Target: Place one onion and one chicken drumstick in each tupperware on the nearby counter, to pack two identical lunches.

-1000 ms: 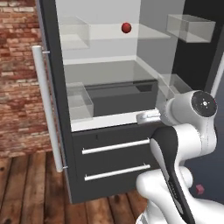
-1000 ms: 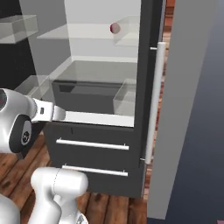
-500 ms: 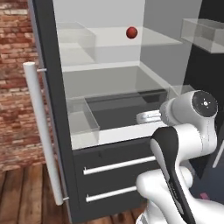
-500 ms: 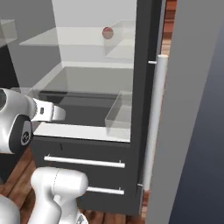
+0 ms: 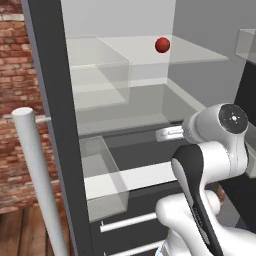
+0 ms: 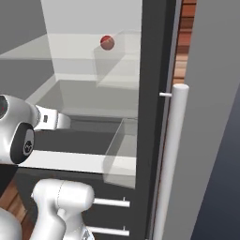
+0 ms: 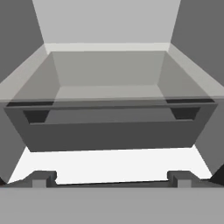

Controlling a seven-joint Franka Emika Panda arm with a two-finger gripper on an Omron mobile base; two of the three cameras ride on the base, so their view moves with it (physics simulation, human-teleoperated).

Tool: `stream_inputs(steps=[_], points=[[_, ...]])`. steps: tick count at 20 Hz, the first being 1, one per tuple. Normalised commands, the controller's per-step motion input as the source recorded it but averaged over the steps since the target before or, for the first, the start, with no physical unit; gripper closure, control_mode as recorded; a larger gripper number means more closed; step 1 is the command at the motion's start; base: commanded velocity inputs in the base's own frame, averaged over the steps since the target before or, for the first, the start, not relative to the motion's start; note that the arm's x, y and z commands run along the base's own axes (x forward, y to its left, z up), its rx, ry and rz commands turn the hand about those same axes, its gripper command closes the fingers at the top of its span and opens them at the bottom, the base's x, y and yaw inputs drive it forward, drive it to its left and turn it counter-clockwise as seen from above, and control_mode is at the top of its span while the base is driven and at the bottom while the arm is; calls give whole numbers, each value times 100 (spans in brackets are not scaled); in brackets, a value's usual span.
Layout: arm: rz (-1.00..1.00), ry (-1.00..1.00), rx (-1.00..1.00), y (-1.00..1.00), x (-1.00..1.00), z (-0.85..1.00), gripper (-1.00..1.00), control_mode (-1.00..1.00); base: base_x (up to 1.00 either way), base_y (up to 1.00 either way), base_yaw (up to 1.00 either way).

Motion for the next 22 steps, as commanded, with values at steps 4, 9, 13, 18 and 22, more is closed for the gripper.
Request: stream_inputs(steps=[4,9,13,18,22], points=[[0,0,0,0,0,0,-100,100,28,0,-3],[-7,0,0,-16,0,8,-100,-100,0,0,0],[-7,-3,0,-17,0,32,-100,-100,0,0,0],[-2,-1,0,-2,0,46,-100,-100,0,0,0],[-3,0,1,-8,1,63,-100,-100,0,0,0]])
